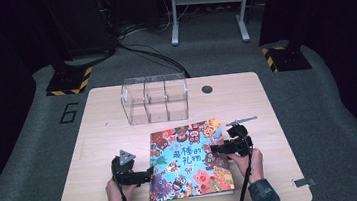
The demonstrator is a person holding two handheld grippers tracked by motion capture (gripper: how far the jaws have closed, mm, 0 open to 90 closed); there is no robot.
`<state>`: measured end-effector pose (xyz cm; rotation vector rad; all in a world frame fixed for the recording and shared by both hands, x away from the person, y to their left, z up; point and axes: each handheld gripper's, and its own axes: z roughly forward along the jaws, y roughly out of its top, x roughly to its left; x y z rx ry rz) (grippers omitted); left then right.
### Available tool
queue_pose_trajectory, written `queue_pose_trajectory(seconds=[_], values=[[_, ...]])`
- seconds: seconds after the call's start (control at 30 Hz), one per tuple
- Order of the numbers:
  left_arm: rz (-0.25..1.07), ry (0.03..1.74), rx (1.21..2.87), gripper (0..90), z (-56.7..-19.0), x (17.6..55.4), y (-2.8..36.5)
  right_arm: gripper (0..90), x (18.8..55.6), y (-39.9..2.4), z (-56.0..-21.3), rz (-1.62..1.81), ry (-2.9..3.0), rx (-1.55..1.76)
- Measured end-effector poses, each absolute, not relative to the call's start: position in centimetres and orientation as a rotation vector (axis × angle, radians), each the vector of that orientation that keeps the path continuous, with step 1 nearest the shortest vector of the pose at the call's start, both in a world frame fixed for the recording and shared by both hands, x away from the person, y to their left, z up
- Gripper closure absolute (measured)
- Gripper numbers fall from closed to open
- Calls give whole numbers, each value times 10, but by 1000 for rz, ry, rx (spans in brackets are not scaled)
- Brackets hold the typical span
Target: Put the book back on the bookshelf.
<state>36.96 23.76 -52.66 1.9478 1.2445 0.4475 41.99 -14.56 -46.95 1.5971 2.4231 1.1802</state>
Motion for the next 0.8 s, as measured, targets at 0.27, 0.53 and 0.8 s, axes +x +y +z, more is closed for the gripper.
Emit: queue_pose_trajectory(seconds=[0.27, 0.53, 0.8], values=[[383, 1233, 1930, 0, -530, 375, 237, 444, 419, -141, -457, 1146, 2447, 1547], [369, 1217, 1925, 0, -531, 376, 239, 443, 424, -137, -446, 1145, 2473, 1519], [363, 1213, 1925, 0, -531, 376, 239, 432, 432, -133, -443, 1144, 2502, 1506]])
